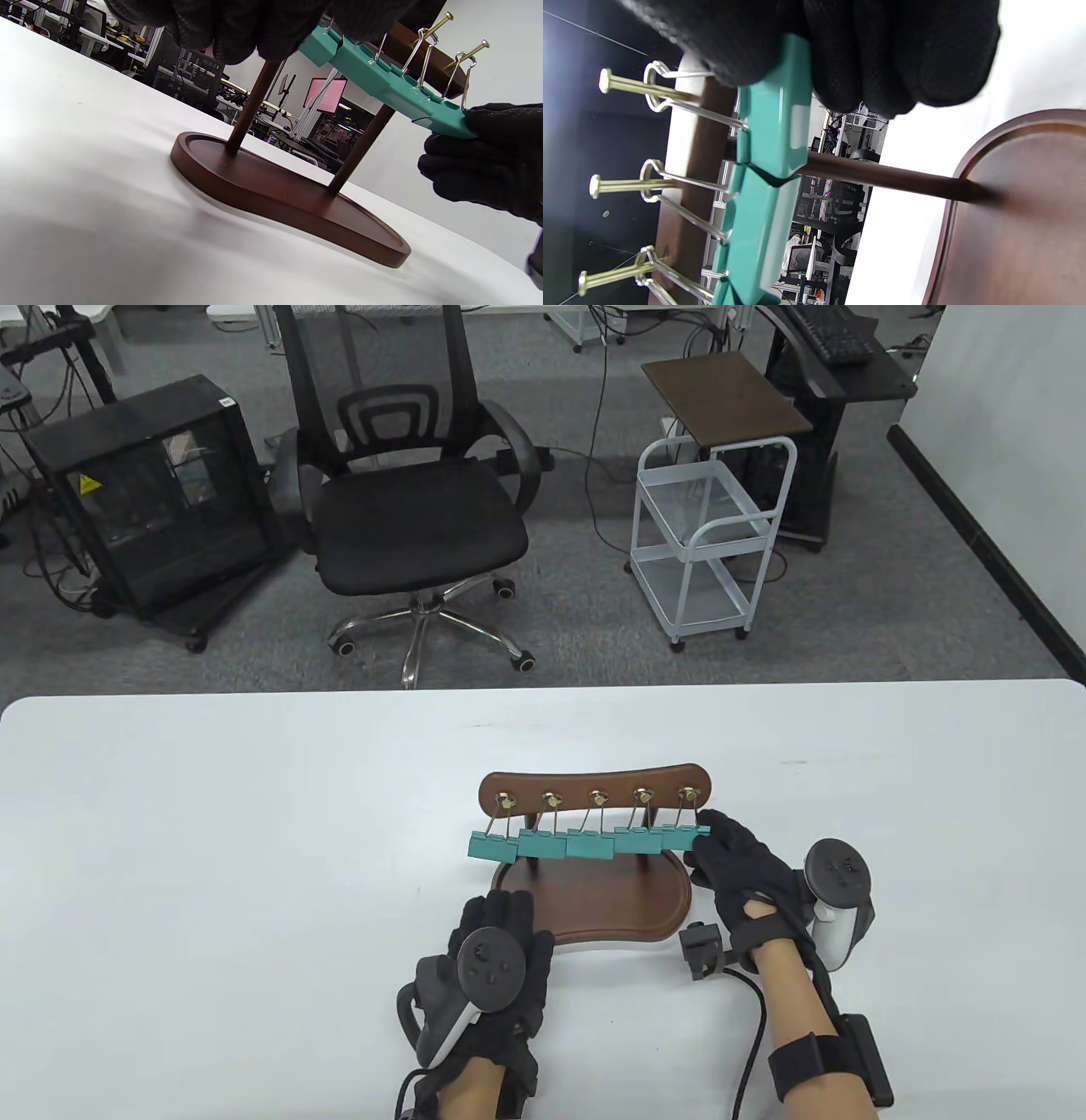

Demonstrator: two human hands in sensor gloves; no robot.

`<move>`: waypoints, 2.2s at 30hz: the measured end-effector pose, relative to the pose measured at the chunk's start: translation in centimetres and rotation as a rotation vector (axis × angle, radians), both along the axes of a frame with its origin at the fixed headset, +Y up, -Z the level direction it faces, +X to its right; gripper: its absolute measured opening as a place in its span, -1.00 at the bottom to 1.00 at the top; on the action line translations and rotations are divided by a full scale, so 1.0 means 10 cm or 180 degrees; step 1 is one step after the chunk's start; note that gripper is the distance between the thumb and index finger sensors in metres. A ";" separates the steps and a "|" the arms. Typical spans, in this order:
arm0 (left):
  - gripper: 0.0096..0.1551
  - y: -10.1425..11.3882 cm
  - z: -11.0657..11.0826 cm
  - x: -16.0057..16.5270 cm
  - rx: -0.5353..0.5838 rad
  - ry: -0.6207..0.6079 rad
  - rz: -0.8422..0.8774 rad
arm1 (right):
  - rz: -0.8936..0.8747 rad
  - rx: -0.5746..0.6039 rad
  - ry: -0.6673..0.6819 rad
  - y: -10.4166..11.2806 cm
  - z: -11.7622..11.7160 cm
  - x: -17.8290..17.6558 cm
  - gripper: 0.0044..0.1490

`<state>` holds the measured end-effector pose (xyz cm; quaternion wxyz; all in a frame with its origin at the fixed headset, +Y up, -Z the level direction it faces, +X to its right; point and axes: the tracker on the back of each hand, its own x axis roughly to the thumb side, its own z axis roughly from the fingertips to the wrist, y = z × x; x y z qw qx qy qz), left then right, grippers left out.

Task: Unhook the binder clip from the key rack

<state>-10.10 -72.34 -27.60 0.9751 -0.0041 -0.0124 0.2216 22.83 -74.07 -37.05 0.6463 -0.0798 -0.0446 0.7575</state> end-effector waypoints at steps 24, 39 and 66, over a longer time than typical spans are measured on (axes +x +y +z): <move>-0.27 0.01 0.00 0.00 -0.0018 0.0006 0.0002 | -0.0254 0.0127 0.0150 0.09 0.01 0.05 -0.34; -0.28 0.01 0.01 0.01 -0.0012 -0.0006 0.0005 | -0.0141 -0.0025 0.0350 0.06 0.22 0.25 -0.37; -0.27 0.01 0.03 0.00 -0.0045 -0.0011 0.0009 | 0.1068 -0.1080 0.0463 -0.16 0.56 0.36 -0.39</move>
